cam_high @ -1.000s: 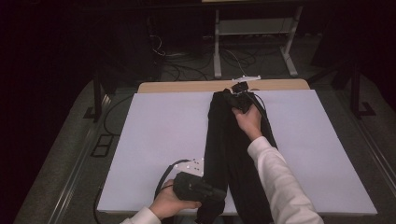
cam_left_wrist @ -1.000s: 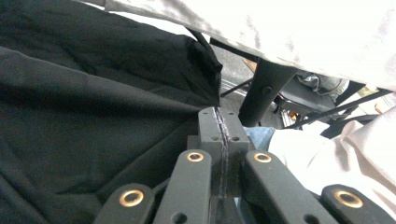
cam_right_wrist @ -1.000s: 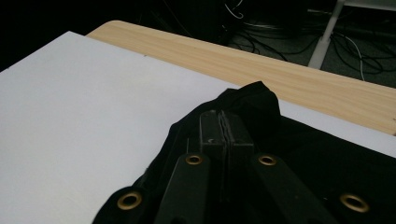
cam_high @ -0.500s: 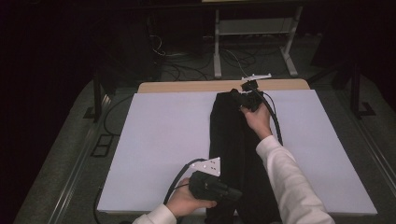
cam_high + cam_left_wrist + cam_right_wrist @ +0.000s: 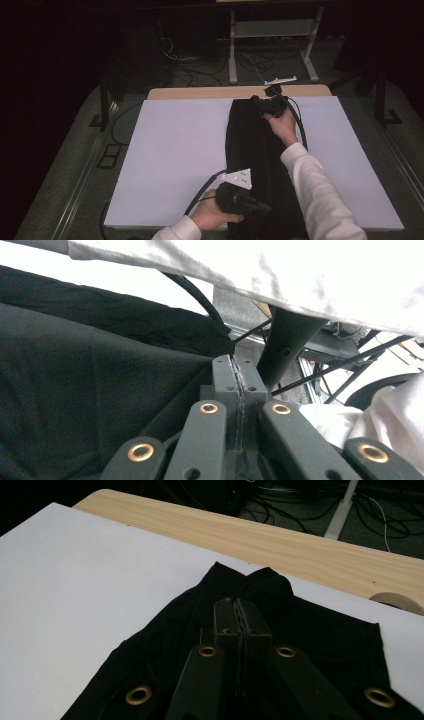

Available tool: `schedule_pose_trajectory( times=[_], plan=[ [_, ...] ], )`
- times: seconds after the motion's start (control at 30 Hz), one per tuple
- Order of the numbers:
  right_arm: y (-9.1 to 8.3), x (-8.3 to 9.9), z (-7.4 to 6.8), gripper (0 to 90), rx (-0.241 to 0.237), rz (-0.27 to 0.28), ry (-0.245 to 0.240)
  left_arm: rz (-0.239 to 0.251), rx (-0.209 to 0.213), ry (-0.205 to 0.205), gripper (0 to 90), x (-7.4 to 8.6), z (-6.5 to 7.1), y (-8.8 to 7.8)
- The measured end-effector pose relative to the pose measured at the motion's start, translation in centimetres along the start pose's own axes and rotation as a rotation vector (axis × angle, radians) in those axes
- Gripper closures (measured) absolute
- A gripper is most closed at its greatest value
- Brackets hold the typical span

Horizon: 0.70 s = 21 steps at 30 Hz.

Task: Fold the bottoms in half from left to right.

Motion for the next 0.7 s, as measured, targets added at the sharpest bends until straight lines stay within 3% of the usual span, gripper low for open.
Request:
schedule_pose_trajectory(
  times=[0.3, 0.7],
  plan=[
    [-1.2, -0.2, 2.2, 87.7, 0.0, -0.012, 0.006, -0.031, 0.012, 0.021, 89.1, -1.4, 0.0, 2.3],
    [-1.0, 0.7, 4.2, 87.7, 0.009, -0.035, -0.01, -0.028, 0.011, 0.018, 89.1, -3.5, -0.4, 4.6]
  ],
)
Point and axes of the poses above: each handheld gripper's, and its own axes: y roughly forward along the jaws, x roughly out of its underside, z roughly to its right, the point moved 6 cm from there along y, roughly forward along the jaws, and after that the axes turned 8 degrees about -z, right-handed, at the moved point
